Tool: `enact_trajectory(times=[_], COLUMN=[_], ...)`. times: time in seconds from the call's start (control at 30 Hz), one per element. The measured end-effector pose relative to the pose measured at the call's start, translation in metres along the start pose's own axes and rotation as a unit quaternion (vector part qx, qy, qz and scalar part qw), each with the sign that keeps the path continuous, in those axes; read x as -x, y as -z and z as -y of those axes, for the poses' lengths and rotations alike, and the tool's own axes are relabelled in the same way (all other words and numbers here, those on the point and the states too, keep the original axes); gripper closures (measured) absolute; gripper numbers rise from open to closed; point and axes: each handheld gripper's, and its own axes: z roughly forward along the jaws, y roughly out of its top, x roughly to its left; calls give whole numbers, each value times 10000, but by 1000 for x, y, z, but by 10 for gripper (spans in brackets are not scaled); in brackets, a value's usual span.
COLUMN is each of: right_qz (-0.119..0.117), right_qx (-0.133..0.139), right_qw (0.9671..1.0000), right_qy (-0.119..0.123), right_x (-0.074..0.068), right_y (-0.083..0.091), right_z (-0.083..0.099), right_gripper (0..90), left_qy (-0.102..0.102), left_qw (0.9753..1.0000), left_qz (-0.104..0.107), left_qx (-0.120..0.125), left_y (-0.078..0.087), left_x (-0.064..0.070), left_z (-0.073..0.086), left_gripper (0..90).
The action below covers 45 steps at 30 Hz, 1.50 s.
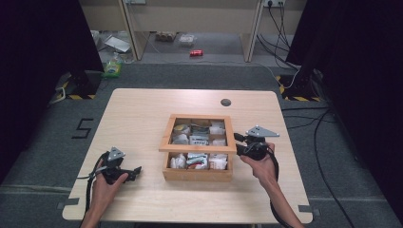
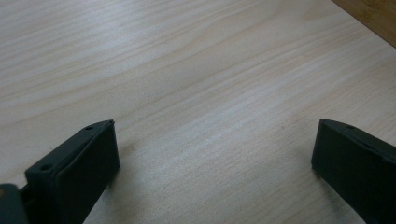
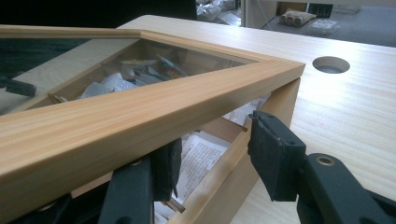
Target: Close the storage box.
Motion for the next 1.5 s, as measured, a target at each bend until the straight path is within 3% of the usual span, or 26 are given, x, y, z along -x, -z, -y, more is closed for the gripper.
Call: enact_trajectory(times=[0.7, 0.9, 1.5], right_qz=[80, 125, 144], right_qx=[-44, -117, -278], right_qw=[9999, 9997, 9995], right_qy=[60, 177, 71], right_x=[0, -1, 5], right_y=[1, 1, 5], right_z=[7, 8, 15], right_gripper=[529, 527, 533], left_qy=[-7, -8, -13], left_qw=[10000, 10000, 10000], left_qz=[8, 6, 13], left_qx=[2, 3, 3], left_y=[0, 0, 0], left_x=[1, 1, 1], left_z=[0, 0, 0], left_gripper=[1, 1, 1])
